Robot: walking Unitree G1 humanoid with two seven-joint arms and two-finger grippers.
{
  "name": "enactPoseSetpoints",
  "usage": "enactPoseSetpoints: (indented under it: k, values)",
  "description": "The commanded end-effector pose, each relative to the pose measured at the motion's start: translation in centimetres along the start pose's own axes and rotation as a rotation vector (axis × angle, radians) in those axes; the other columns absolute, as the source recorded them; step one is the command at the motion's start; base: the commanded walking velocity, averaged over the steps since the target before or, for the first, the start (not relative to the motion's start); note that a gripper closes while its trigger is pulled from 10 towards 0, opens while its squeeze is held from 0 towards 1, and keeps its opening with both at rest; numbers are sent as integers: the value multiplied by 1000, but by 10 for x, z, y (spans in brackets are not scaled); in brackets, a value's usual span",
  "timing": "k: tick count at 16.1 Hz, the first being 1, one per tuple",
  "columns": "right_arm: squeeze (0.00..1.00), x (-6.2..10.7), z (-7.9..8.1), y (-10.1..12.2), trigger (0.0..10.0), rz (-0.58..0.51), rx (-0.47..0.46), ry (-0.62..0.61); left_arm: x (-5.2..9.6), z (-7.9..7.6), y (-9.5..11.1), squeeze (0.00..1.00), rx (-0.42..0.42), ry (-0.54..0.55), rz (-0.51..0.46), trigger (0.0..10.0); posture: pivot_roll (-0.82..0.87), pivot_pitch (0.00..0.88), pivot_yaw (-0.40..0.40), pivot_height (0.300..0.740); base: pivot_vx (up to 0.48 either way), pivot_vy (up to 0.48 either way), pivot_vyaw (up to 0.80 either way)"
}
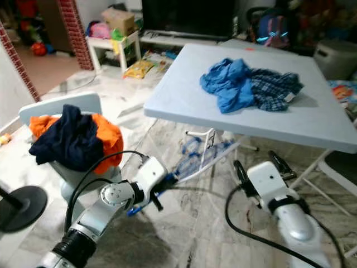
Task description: Hang hanger
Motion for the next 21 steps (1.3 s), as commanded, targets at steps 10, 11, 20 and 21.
enactPoseSetpoints:
  k: [10, 11, 20, 21]
  values:
    - [0, 36, 16, -26, 10000, 180, 300, 612, 15, -36, -5, 0, -308, -393, -49, 10000, -9, 0, -40, 740, 0, 0, 0]
    - [0, 37, 16, -26, 10000, 184, 303, 630, 15, -36, -5, 0, -310, -397, -52, 10000, -9, 0, -40, 740, 0, 0, 0]
    - [0, 39, 24, -25, 0, 237, 382, 793, 14, -37, -4, 0, -381, -456, -67, 10000, -21, 0, -29, 740, 0, 0, 0]
    - [0, 41, 24, -26, 0, 251, 395, 809, 14, -37, -5, 0, -383, -459, -68, 10000, -21, 0, -29, 740, 0, 0, 0]
Point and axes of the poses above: a point about 5 cm out from each wrist's last joint towards the gripper, its own x axis pointing back from the gripper into the wrist, its own y axis along the axis of the wrist's last joint, z = x × y, the point moved 3 cm from there along -x, pointing out of the wrist towards the gripper, and after that the axes turned 3 degrees about x, right-handed, at the moved point
